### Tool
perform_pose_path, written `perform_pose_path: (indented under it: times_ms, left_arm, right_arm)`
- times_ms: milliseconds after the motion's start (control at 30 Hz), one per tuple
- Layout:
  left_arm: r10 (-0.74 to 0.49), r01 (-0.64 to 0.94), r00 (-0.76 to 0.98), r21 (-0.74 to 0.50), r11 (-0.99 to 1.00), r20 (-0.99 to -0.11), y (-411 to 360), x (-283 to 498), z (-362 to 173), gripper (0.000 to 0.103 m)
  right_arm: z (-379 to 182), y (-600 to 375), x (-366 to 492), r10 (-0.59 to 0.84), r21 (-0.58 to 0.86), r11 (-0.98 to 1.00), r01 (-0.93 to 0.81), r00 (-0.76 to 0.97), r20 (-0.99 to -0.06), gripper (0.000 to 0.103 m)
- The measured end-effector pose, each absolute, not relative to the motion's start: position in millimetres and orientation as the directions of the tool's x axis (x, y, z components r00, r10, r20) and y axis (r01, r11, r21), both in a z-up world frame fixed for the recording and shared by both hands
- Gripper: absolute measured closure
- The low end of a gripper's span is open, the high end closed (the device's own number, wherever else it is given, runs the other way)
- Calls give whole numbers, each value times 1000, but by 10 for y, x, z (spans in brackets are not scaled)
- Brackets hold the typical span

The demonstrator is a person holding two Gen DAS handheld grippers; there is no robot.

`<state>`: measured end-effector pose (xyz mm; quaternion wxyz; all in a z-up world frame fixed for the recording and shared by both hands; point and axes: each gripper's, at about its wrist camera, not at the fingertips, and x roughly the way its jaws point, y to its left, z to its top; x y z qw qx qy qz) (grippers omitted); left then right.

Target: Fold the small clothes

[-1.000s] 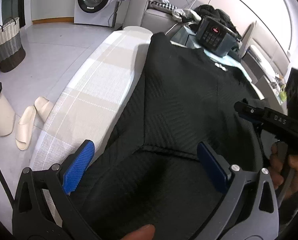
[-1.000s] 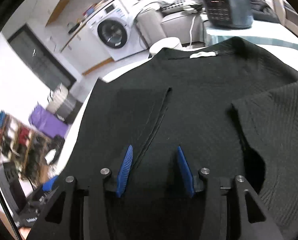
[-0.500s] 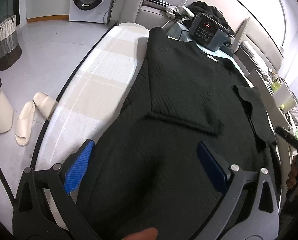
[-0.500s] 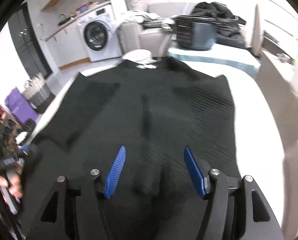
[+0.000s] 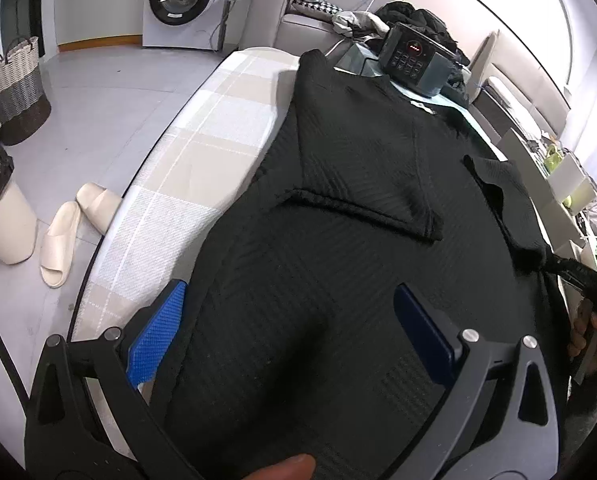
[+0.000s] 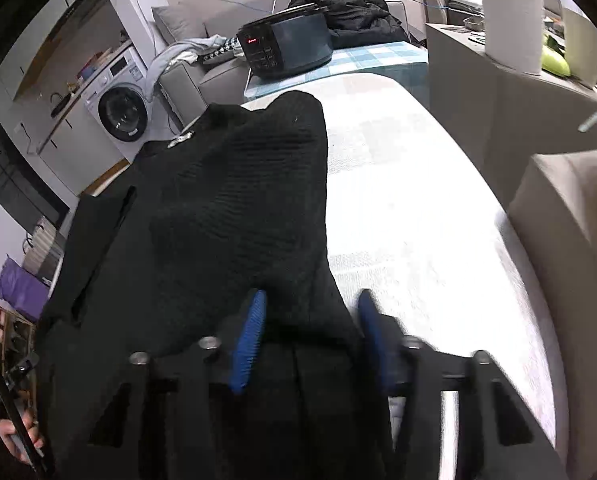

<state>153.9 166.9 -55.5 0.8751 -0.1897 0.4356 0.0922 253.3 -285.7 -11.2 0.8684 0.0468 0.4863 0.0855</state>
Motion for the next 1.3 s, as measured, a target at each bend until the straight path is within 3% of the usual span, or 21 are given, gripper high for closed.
perform_pose_path:
  times_ms: [167,233,300,600,667,767,800,867,900,933,1000,1100,1300]
  left_arm:
    - [-4,-344,600,-263,901,-800,1742,1453,-563,2]
    - [0,-345,599,-259,902,-800,1754,1413,-556,2]
    - [0,-342,600,-256,904,-800,1762,1358,-550,2]
    - [-2,-375,589,-275,885,-808,1876,1010,-639,4]
    - [3,-379,609,-288,879,-793,1904,986,-627,9]
    - [-3,-374,619,-299,878,-785,1920,1004,-612,39]
    - [-21,-366,620,-312,877,-784,1925,1026,-623,54]
    - [-4,-372,616,-296,880,-788,1923,1042,-618,67]
    - [-12,-366,610,-295,883,-792,1917,1065,-628,84]
    - [-11,-364,604,-288,886,-797,1912,1082,-637,91]
    - [1,-356,606,-270,895,-796,1887,1088,-636,95]
    - [14,-342,604,-243,908,-797,1828,1136,-636,98]
    - [6,-332,595,-238,913,-804,1774,1305,-635,98]
  right_arm:
    - [-48,-2876,2412,163,134,987,-94,525,-835,72]
    - [-3,-2834,2356,200,156,980,-127,515,-833,67]
    - [75,-2816,2217,226,165,973,-160,522,-823,50]
    - [87,-2935,1689,207,119,973,-197,517,-831,48]
    - [15,-2958,1742,208,134,975,-177,511,-834,48]
    - [-80,-2901,1908,172,103,982,-159,519,-837,48]
    - [-98,-2875,1947,164,92,983,-162,521,-838,49]
    - [-117,-2835,2021,147,71,984,-162,531,-834,49]
    - [-113,-2804,2059,144,61,984,-170,534,-833,52]
    - [-115,-2773,2083,125,35,984,-174,540,-832,56]
    - [-108,-2755,2098,91,-6,985,-171,551,-830,76]
    - [-93,-2811,2150,97,6,986,-165,550,-830,90]
    - [-93,-2924,2247,91,17,991,-136,557,-826,93]
